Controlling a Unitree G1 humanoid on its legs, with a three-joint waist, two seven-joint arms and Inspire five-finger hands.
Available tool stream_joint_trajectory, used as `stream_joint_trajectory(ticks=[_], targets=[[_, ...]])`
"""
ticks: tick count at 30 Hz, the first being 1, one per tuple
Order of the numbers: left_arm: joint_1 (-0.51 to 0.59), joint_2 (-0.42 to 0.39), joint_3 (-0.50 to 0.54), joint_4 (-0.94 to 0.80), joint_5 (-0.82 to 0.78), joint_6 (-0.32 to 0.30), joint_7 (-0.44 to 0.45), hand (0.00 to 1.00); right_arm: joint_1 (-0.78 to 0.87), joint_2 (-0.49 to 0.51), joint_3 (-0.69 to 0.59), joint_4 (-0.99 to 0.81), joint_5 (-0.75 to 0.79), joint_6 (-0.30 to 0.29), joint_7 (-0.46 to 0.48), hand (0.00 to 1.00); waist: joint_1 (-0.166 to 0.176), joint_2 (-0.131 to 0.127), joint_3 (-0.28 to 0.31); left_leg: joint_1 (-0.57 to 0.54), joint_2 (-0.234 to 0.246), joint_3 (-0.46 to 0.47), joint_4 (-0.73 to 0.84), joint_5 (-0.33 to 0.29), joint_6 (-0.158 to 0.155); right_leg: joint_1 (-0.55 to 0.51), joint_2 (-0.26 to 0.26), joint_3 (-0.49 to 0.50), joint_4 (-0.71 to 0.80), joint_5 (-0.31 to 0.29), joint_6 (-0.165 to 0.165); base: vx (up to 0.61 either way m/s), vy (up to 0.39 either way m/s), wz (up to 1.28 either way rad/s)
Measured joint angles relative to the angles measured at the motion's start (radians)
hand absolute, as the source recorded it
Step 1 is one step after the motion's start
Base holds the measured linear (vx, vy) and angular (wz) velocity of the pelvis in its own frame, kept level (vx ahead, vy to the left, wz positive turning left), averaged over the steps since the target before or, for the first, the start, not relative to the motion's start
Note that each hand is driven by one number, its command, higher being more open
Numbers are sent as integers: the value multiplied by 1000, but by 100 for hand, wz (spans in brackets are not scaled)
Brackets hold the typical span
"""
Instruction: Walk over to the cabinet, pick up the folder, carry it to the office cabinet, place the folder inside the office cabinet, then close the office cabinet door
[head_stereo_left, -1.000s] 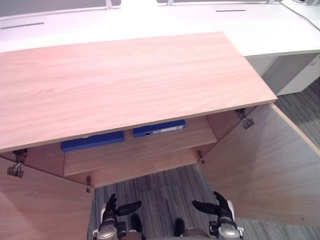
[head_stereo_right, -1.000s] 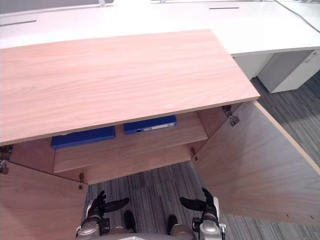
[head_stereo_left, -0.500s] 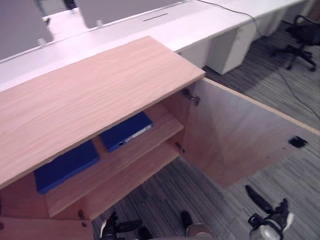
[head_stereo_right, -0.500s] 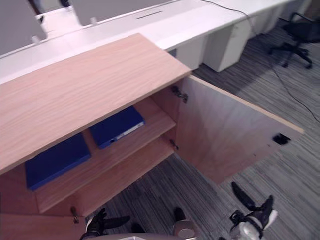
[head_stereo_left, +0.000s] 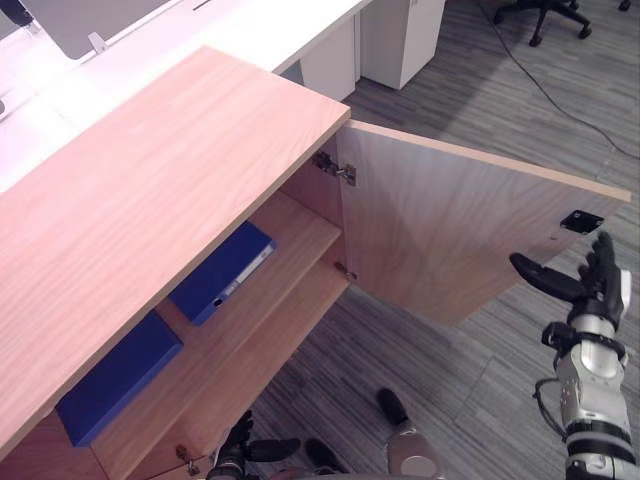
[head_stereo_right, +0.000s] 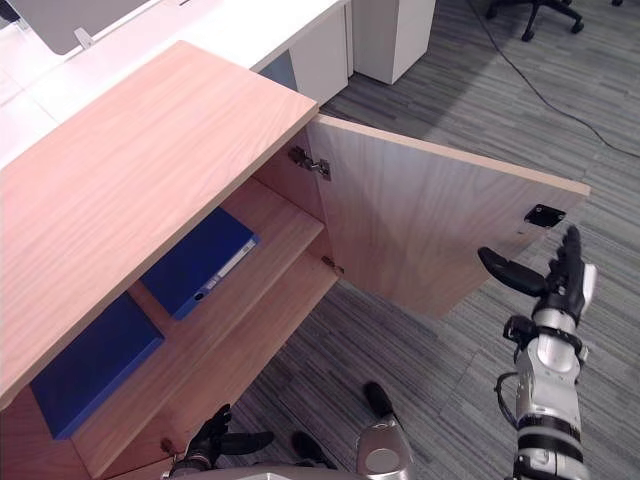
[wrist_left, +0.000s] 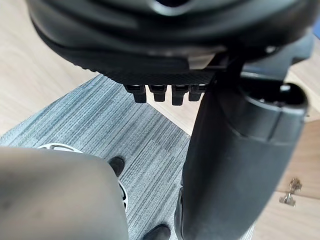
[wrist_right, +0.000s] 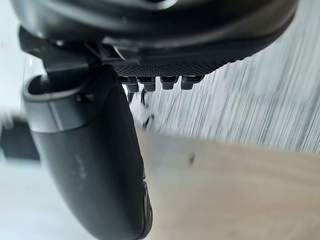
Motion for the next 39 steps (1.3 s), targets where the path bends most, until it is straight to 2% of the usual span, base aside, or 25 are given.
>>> stream_joint_trajectory(ticks=[10,13,15,17,19,20,25,27,31,33,35,37,38,39], targets=[[-12,-5,-4,-1,31,-6,0,100,-15,-14,43,20,4,-1,-46,100,-2,8,12,-32,2,-78,32,-15,3,-8,-17,-28,1,0,1,-17,-75,7],[-17,-10,0,3,38,-3,7,100,82,82,3,-143,4,9,-76,100,-4,7,12,-36,5,-94,30,-9,5,-8,-15,-41,0,0,0,-48,-67,9],[-18,-21,13,4,41,10,15,100,206,226,-2,-354,-2,9,-95,100,-15,6,13,-33,9,-93,23,-5,6,-7,-9,-39,-4,3,-3,-22,-71,-5],[-19,-27,17,4,61,16,17,100,285,313,27,-465,-12,7,-100,100,-28,1,15,-25,13,-87,23,-4,6,-2,-3,-33,-4,5,-4,5,-60,-14],[-29,-33,16,8,80,21,30,100,418,414,122,-585,-71,5,-105,100,-45,-17,20,-4,19,-66,23,-6,3,6,8,-6,-3,10,-3,3,-54,-33],[-30,-33,16,8,80,22,31,100,432,419,134,-596,-76,5,-105,100,-46,-20,20,-2,19,-62,23,-7,3,7,9,-2,-3,11,-3,-11,-47,-36],[-70,-27,-2,45,81,39,32,100,685,455,365,-737,-89,6,-82,100,-63,-84,23,16,35,-23,56,-29,-13,16,23,41,0,28,2,-39,-61,-24],[-75,-25,-3,47,99,43,32,100,757,456,423,-775,-91,13,-56,100,-63,-98,24,12,45,-18,79,-40,-13,17,26,49,4,33,4,-76,-75,-12],[-92,7,-5,46,100,48,32,100,825,446,521,-815,-100,35,-8,100,-63,-135,47,5,69,-9,146,-62,-12,15,40,60,35,31,7,-85,-46,-11],[-104,38,-9,47,100,50,33,100,832,419,577,-824,-99,49,7,100,-59,-160,63,-27,107,-16,238,-96,-12,11,51,54,51,24,15,-111,-54,0],[-113,65,-34,46,100,52,33,100,830,390,614,-824,-76,52,10,100,-55,-173,71,-59,134,-36,305,-118,-8,3,58,32,69,23,14,-129,-48,17],[-129,84,-41,50,106,55,32,100,824,353,643,-824,-59,56,10,100,-39,-184,77,-84,149,-58,347,-130,-3,1,56,-2,77,23,13,-132,-23,24],[-139,95,-40,51,111,57,32,100,817,333,658,-823,-57,71,10,100,-19,-196,82,-90,154,-71,364,-133,-3,1,46,-42,82,20,8,-117,-4,18],[-146,102,-40,52,117,60,32,100,808,321,670,-820,-57,85,10,100,-7,-196,85,-101,155,-88,371,-137,1,1,40,-72,83,18,6,-175,-9,20]])
